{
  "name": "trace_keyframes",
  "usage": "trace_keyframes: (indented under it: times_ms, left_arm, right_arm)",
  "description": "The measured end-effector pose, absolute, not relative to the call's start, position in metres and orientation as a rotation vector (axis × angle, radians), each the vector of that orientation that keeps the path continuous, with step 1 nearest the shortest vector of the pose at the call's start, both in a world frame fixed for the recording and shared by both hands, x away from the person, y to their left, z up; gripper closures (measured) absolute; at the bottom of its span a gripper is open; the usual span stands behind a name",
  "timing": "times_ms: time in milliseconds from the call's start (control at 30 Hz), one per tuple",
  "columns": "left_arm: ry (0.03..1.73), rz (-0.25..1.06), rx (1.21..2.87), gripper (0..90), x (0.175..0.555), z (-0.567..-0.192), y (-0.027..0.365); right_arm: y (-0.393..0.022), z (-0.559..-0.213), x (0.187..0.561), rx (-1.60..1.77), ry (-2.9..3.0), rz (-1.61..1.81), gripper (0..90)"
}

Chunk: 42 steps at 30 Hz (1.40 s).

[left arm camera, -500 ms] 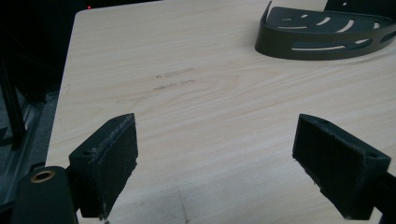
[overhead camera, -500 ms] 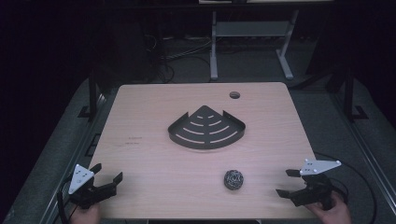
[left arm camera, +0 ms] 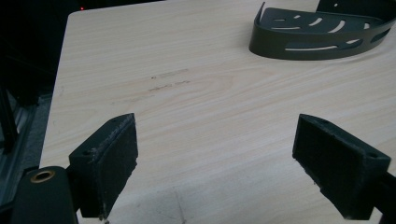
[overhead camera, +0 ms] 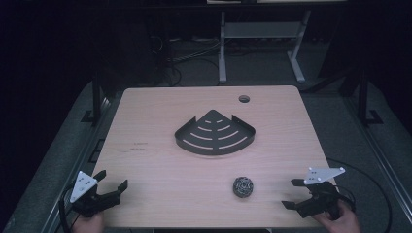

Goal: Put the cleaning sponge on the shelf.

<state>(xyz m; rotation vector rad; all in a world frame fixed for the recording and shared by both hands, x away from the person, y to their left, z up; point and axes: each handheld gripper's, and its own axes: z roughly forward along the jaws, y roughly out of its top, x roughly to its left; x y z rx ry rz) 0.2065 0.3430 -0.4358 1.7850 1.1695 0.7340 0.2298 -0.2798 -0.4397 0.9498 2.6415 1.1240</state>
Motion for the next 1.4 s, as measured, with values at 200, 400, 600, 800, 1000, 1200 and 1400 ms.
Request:
trace_keyframes:
  times_ms: [200, 400, 600, 800, 1000, 1200, 1400]
  left_arm:
    - [1.161, 0.745, 1.789, 13.3, 0.206, -0.435, 0.342]
    - [1.163, 0.746, 1.789, 13.4, 0.206, -0.435, 0.342]
    - [1.158, 0.745, 1.798, 13.4, 0.207, -0.435, 0.341]
    - [1.160, 0.757, 1.798, 13.4, 0.206, -0.435, 0.341]
    - [1.161, 0.762, 1.797, 13.4, 0.206, -0.434, 0.341]
    - [1.155, 0.754, 1.808, 13.4, 0.206, -0.435, 0.339]
    - [1.155, 0.756, 1.812, 13.4, 0.206, -0.435, 0.339]
  right_arm:
    - [-0.272, -0.439, 0.231, 0.937, 2.661, 1.114, 15.1]
    - [-0.265, -0.440, 0.231, 0.932, 2.686, 1.108, 15.6]
    - [-0.253, -0.436, 0.229, 0.895, 2.685, 1.124, 15.5]
    - [-0.239, -0.436, 0.230, 0.867, 2.724, 1.109, 15.1]
    - [-0.233, -0.437, 0.233, 0.877, 2.734, 1.096, 14.8]
    - [-0.229, -0.435, 0.235, 0.884, 2.708, 1.065, 14.5]
    - [-0.221, -0.433, 0.240, 0.874, 2.715, 1.032, 14.4]
